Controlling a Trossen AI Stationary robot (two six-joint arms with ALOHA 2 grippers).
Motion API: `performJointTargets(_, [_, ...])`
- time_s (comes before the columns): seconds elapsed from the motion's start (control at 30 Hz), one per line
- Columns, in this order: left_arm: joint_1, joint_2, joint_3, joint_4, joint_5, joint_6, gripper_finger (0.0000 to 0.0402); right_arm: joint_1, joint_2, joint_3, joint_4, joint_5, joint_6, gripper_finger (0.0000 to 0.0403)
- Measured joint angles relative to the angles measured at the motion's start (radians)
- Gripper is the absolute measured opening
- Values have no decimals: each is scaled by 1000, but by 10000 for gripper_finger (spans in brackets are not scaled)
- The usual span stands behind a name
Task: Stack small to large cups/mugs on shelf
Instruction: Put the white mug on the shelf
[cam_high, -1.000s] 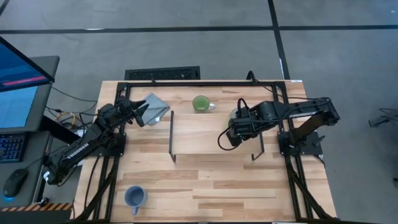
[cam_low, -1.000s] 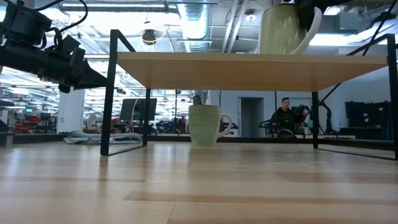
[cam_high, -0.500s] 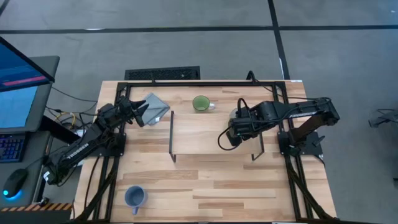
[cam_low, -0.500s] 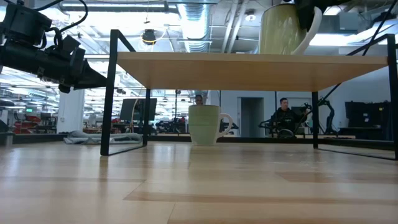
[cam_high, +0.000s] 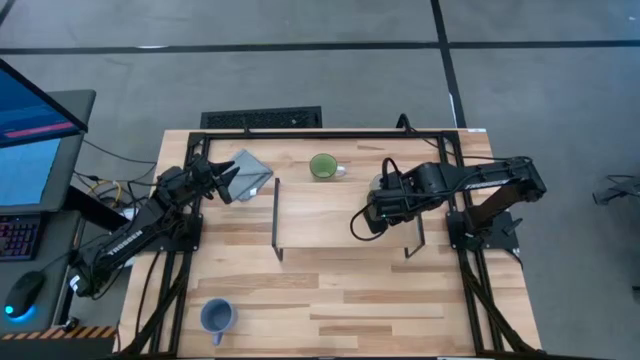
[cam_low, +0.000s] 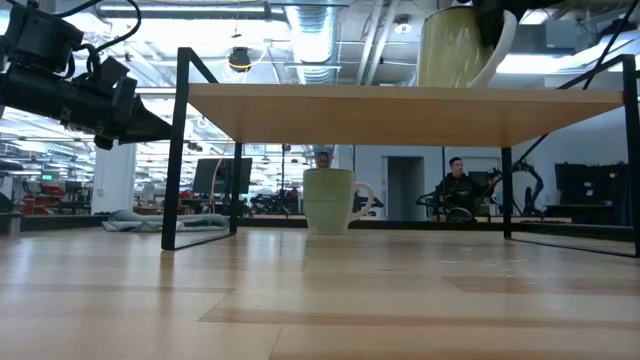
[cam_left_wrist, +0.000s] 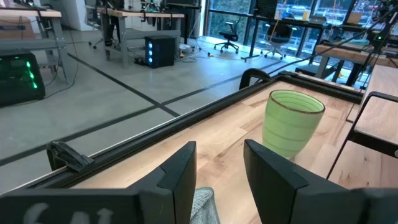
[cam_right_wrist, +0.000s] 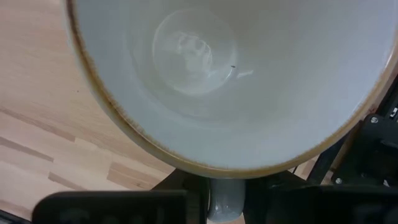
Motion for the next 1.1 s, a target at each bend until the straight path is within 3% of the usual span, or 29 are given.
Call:
performJointTargets(0.83, [0,0,0,-20,-2,0,125,0,0,0,13,3,8,78])
performJointTargets(1.1, [0,0,0,-21,-2,0,125,0,0,0,39,5,7,106])
